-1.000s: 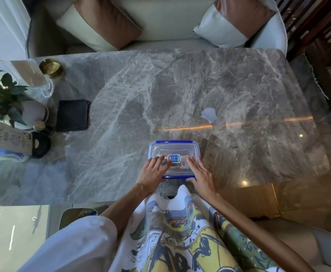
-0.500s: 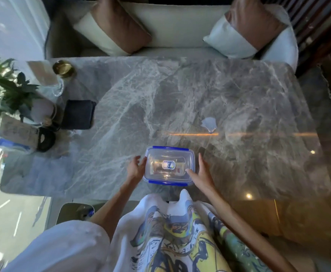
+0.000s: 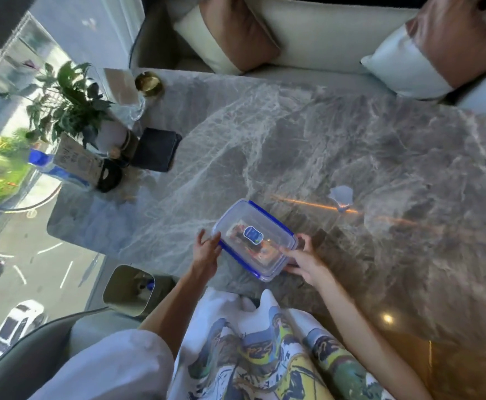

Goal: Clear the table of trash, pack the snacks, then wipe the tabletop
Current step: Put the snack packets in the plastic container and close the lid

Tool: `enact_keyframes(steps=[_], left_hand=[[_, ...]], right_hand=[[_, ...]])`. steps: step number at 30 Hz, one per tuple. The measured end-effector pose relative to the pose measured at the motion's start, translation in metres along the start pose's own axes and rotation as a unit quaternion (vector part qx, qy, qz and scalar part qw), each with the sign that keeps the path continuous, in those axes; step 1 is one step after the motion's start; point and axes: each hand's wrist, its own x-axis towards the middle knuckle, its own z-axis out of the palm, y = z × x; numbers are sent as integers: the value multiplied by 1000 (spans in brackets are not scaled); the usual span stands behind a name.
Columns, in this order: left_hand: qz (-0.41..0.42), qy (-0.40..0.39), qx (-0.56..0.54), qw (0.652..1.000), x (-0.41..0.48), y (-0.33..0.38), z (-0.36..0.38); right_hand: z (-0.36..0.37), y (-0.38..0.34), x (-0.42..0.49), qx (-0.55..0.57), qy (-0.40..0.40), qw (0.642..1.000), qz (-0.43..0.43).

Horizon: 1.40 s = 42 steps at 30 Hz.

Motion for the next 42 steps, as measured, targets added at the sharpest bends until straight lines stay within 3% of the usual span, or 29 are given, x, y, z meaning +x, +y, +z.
enact_keyframes(steps=[4, 9, 20, 26, 38, 40, 42], left_hand=[[-4, -48, 14, 999, -4, 1, -2], [34, -26, -4, 999, 17, 26, -54], [24, 121, -68, 990, 85, 141, -254], [28, 164, -94, 982, 118, 202, -326], [21, 161, -57, 985, 154, 245, -359], [54, 184, -6, 981, 150, 245, -357], [149, 213, 105, 960, 145, 243, -356]], right_hand=[[42, 7, -2, 29, 17, 999, -2], [119, -7, 7, -44, 14, 998, -40], [384, -20, 28, -195, -20, 977, -80], [493, -23, 41, -217, -33, 972, -82], [564, -43, 71, -274, -46, 959, -60], [563, -44, 70, -327, -56, 941, -72], [560, -43, 69, -429, -61, 892, -133]])
